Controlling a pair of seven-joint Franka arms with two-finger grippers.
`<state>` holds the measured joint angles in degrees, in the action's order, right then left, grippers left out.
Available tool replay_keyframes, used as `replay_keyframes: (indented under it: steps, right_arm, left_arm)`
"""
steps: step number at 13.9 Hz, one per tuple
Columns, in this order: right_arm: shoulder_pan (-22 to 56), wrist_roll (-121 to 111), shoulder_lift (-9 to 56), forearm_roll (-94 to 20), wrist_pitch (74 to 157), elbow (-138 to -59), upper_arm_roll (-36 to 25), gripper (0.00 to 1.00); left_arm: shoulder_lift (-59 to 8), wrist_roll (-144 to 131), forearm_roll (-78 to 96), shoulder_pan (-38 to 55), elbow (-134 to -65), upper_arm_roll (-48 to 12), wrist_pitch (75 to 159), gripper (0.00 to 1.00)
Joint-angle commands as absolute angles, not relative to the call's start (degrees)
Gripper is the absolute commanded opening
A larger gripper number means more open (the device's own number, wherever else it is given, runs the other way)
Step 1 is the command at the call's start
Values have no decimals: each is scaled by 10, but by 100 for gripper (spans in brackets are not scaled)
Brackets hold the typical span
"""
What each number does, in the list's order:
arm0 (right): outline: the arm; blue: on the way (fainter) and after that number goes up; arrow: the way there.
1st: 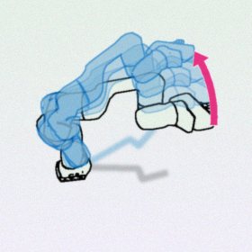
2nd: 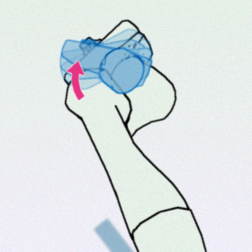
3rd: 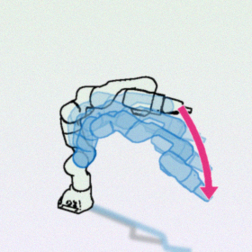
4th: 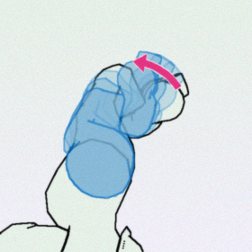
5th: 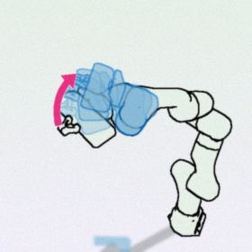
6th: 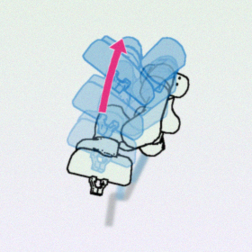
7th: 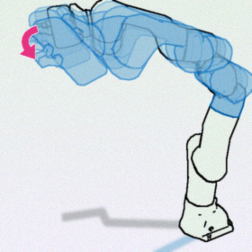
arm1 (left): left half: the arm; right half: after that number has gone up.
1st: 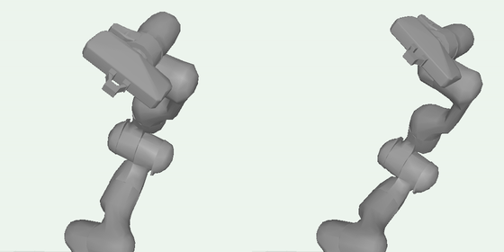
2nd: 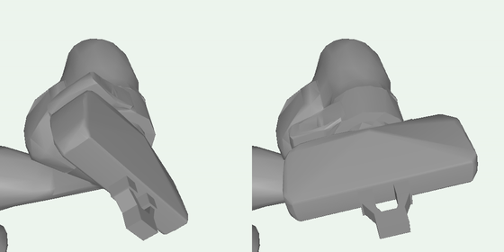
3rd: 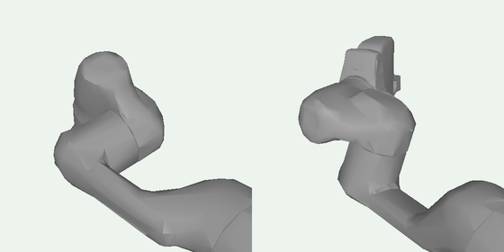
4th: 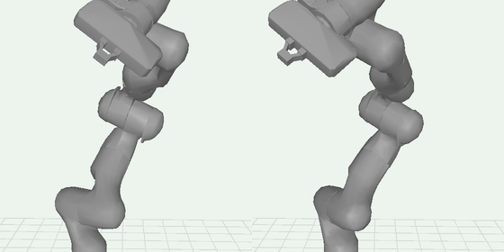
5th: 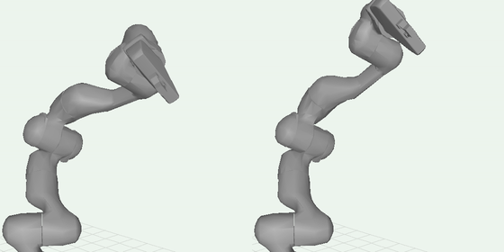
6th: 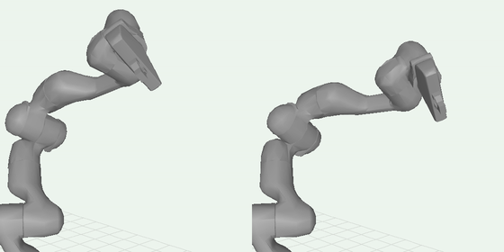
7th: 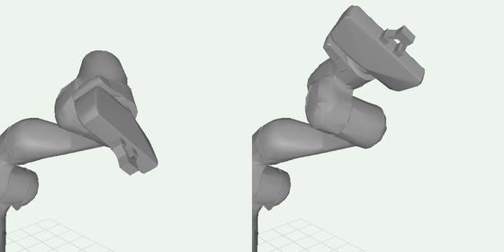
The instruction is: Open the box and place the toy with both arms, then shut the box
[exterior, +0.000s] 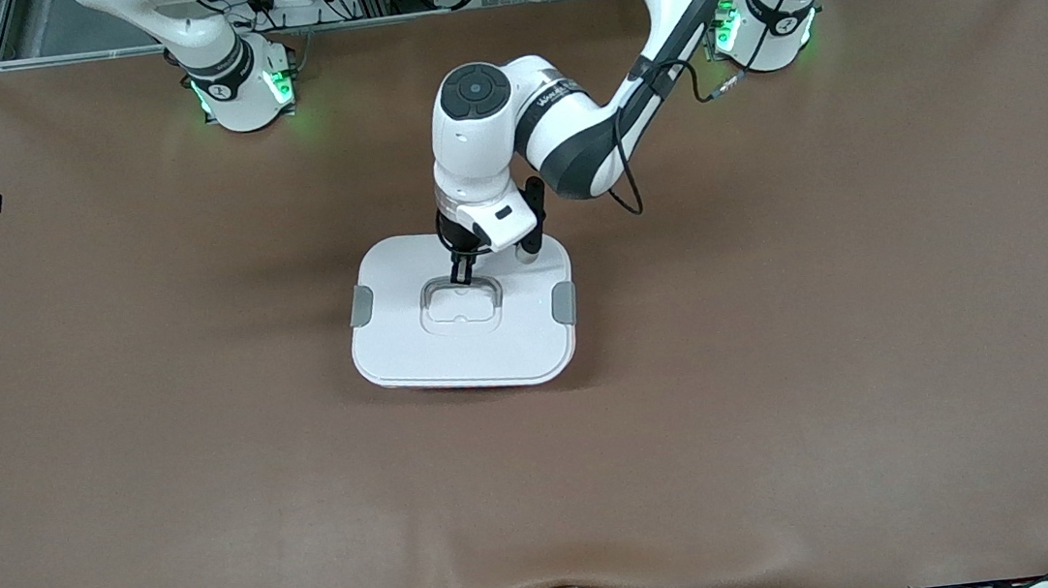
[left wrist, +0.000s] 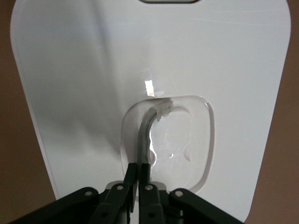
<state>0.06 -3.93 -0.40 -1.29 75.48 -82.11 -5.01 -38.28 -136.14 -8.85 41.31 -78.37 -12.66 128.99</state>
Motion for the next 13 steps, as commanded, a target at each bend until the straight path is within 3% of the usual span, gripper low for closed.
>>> replay_keyframes:
  steps: [1, 13]
  right_arm:
    - [5, -28, -11, -19, 757, -826, -52, 100]
    - [4, -29, -11, -20, 754, -824, -52, 100]
  left_arm:
    - [-356, -1358, -100, 410, -812, -127, 1284, 0]
    - [-362, -1348, -98, 409, -815, -127, 1286, 0]
